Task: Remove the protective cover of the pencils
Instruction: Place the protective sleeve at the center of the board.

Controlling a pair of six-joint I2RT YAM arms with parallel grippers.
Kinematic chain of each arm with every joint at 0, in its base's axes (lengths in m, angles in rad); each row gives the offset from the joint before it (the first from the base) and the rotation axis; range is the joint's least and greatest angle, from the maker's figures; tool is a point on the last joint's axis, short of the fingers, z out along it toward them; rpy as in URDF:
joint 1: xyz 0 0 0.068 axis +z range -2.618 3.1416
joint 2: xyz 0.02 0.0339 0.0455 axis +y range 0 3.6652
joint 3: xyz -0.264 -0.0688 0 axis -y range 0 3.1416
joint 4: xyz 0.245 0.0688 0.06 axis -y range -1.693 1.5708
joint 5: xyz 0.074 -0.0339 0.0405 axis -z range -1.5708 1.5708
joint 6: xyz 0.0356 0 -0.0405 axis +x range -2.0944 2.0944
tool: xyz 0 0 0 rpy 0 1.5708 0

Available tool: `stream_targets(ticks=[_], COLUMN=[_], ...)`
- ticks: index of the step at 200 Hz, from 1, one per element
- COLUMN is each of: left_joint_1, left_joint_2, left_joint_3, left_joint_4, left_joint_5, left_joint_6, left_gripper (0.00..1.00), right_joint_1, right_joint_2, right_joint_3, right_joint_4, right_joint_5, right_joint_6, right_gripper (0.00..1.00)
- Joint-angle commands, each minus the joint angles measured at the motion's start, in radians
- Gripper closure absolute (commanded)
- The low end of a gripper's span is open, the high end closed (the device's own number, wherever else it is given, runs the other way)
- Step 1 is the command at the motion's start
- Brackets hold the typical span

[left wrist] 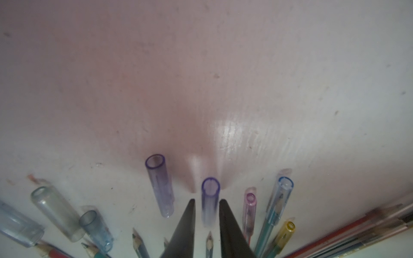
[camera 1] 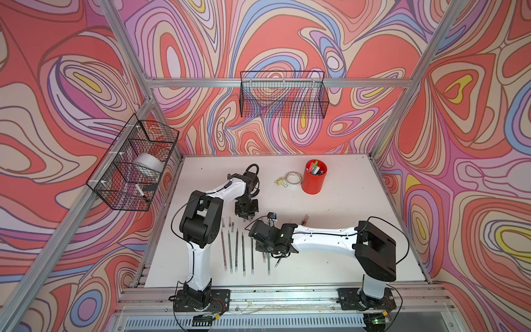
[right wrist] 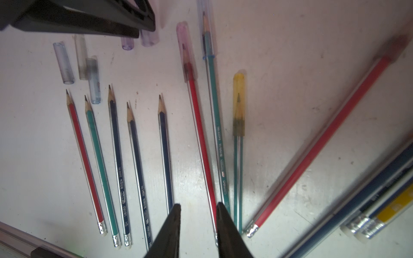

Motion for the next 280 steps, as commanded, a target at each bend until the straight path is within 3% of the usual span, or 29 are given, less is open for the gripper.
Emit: stream_targets(ticks=[1, 280], left_joint_1=[-0.007, -0.009], left_joint_2=[0.032, 0.050], left_joint_3=[0.027, 0.042], left_joint_4=[-0.048, -0.059], left_joint_5=[-0.014, -0.010], left_joint_6=[-0.005, 0.002], left_gripper=[0.70, 0.76], right_joint_1=[-0.007, -0.037], right_joint_2=[0.018, 0.199], right_joint_3=[-0.003, 0.149], right_joint_4=[0.001, -0.090], right_joint_5=[0.004, -0.023], right_joint_6=[-0.003, -0.064], right_gripper=[0.72, 0.77])
